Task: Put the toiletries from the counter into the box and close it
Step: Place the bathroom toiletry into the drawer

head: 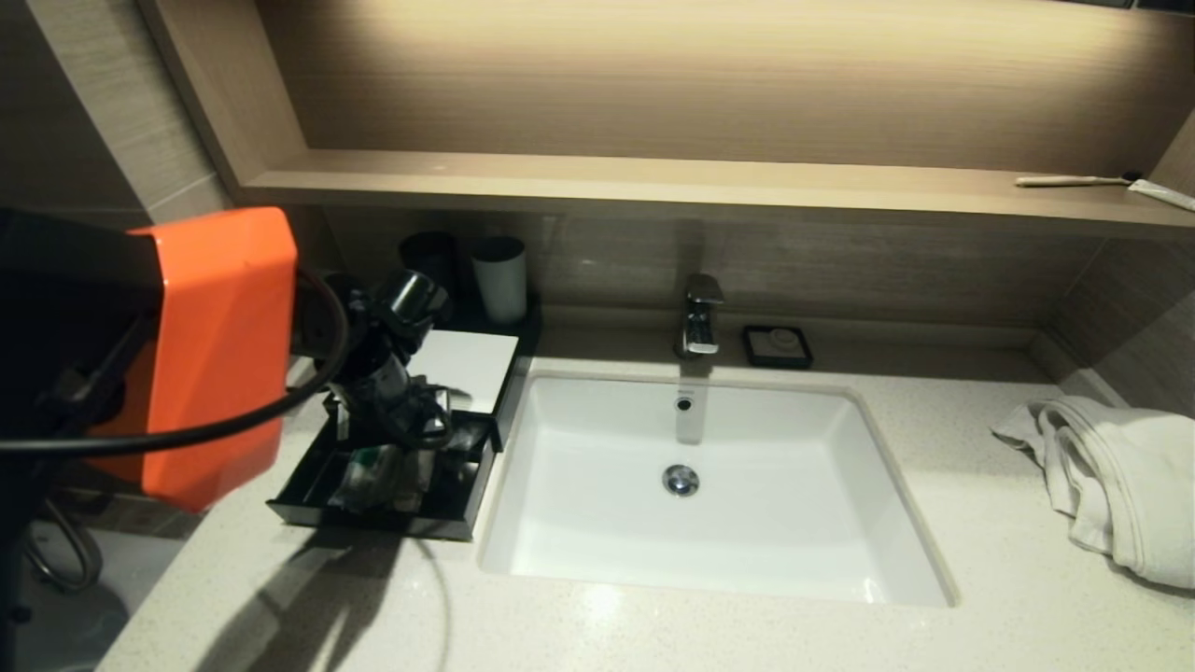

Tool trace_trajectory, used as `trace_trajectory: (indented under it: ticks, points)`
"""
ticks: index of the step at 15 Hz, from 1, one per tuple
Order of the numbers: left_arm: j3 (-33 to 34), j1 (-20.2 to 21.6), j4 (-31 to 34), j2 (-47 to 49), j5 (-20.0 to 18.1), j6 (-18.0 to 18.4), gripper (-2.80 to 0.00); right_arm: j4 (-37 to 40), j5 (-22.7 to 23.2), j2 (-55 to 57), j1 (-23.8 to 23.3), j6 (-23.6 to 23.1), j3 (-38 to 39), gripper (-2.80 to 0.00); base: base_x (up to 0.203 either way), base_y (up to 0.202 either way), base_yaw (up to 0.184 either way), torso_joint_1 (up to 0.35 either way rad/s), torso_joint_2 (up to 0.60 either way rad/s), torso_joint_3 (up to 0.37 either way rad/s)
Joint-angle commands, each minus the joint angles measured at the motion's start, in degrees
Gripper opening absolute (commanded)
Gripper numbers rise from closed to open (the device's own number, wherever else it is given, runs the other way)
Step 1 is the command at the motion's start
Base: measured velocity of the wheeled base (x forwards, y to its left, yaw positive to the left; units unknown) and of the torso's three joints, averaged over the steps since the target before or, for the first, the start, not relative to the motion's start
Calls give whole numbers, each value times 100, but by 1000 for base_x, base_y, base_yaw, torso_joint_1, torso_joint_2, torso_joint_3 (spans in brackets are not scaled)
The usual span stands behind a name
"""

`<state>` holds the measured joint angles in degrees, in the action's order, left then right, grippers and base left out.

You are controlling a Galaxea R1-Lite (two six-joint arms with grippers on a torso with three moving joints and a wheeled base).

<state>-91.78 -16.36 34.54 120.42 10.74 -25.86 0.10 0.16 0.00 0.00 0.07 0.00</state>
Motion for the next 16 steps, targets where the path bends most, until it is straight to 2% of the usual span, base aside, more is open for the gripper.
trace_trajectory:
  ticks: [1, 16]
  points:
    - [-42, 1, -105, 79, 24, -16, -280, -1, 2, 0, 0, 1, 0, -280, 0, 0, 0, 0, 0, 0]
    - [-252, 10, -149, 166, 25, -42, -280, -1, 2, 0, 0, 1, 0, -280, 0, 0, 0, 0, 0, 0]
